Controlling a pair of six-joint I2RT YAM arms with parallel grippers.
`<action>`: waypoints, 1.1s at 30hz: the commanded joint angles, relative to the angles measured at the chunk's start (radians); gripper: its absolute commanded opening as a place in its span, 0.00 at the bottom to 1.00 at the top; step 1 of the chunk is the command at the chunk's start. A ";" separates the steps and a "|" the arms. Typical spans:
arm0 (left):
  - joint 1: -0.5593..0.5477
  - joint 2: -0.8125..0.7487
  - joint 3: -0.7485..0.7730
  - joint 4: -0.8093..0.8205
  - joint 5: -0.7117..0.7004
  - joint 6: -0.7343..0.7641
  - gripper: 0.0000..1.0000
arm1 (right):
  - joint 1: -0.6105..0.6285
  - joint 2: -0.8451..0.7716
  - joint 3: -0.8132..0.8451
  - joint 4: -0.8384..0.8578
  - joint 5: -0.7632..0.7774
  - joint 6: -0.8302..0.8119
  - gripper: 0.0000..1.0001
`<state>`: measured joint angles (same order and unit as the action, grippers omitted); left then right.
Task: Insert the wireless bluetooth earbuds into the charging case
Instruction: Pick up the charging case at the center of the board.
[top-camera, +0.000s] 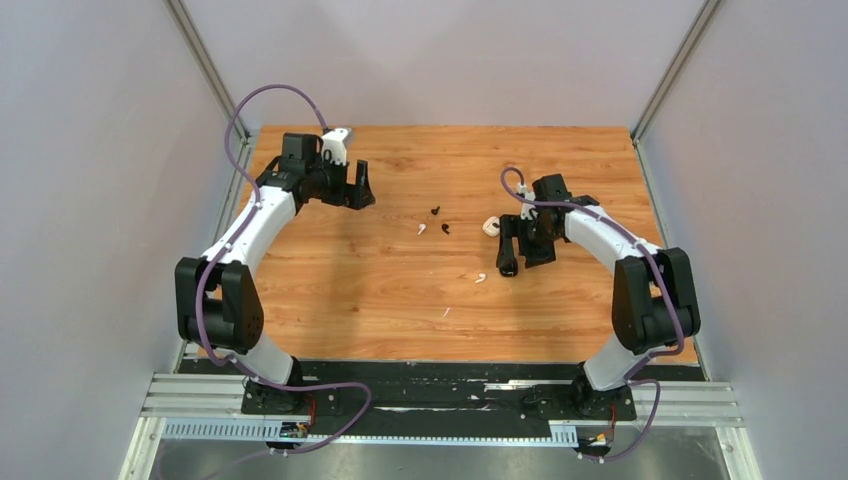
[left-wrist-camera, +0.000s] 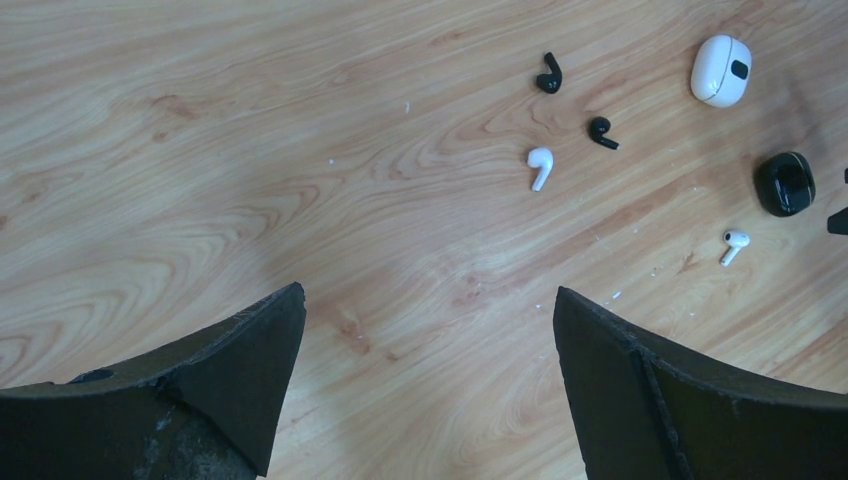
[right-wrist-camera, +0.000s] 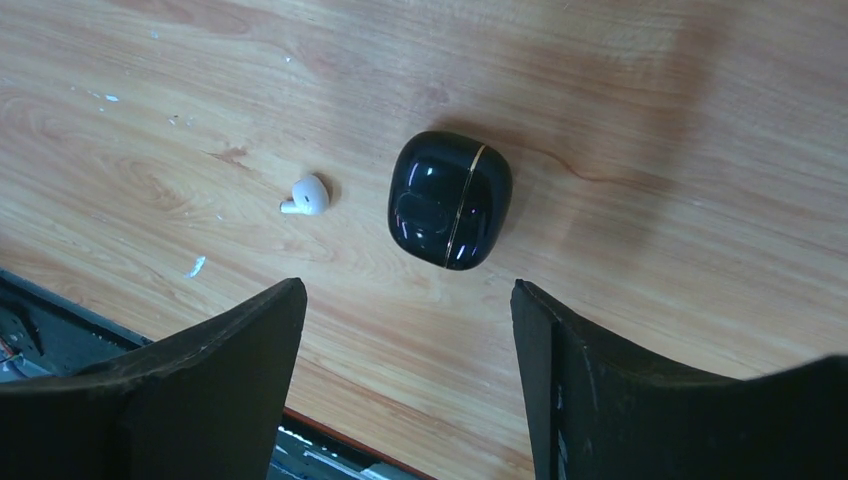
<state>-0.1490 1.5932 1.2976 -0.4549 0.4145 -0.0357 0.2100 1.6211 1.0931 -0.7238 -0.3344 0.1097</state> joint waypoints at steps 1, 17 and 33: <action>0.002 -0.060 0.025 -0.006 -0.033 0.016 1.00 | 0.024 0.038 0.011 0.017 0.068 0.064 0.76; 0.002 -0.123 -0.007 0.027 -0.059 0.056 1.00 | 0.119 0.174 0.008 0.128 0.267 -0.081 0.58; -0.013 0.057 0.145 0.108 0.260 0.119 0.82 | 0.078 0.078 0.070 0.231 0.210 -0.760 0.00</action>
<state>-0.1520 1.6119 1.3346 -0.4187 0.4374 0.0319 0.3225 1.7733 1.1267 -0.5797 -0.0826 -0.3336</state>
